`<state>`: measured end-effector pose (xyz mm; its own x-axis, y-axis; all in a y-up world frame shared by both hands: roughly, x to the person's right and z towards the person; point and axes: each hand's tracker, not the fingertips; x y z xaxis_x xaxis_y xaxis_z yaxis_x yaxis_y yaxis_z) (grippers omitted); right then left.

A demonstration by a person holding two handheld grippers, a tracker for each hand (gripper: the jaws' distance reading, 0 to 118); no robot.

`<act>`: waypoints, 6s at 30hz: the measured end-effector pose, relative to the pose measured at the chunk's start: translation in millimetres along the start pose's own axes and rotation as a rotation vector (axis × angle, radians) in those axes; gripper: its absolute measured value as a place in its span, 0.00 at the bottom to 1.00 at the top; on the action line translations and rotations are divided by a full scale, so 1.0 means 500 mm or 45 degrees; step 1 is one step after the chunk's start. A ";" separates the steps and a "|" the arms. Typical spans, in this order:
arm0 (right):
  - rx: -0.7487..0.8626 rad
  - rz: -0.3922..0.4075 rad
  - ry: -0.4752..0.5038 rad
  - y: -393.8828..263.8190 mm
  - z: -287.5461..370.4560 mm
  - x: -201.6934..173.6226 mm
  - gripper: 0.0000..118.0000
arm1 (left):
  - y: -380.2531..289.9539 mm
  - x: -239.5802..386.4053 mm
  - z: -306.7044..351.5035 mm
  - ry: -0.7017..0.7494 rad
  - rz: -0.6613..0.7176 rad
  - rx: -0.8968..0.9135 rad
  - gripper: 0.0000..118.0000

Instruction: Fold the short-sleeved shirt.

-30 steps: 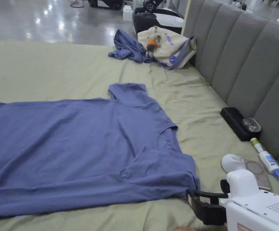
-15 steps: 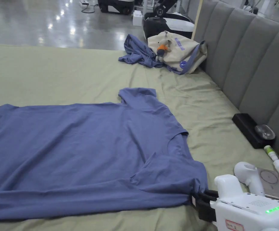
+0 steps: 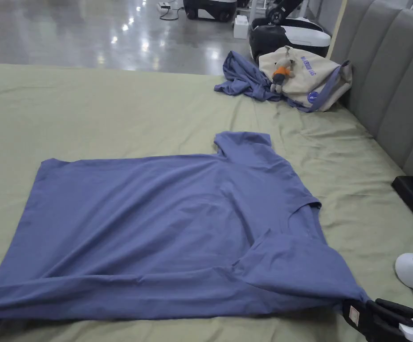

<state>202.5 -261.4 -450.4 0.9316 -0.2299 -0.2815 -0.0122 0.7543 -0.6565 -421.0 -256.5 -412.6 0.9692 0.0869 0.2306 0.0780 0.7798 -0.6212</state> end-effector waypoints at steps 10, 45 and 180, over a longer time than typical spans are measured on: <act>0.063 -0.049 0.068 0.022 0.074 -0.005 0.07 | 0.019 -0.015 0.042 -0.002 -0.007 0.009 0.02; -0.028 -0.079 -0.088 0.314 -0.383 0.094 0.07 | 0.230 -0.156 -0.331 0.078 0.286 -0.090 0.03; -0.172 0.080 -0.056 0.001 -0.012 0.077 0.76 | 0.004 -0.032 -0.032 0.088 -0.033 -0.124 0.67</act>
<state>236.2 -273.8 -465.7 0.9425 -0.1554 -0.2958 -0.1168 0.6761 -0.7275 -432.6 -266.1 -429.5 0.9801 0.0221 0.1973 0.1221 0.7169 -0.6864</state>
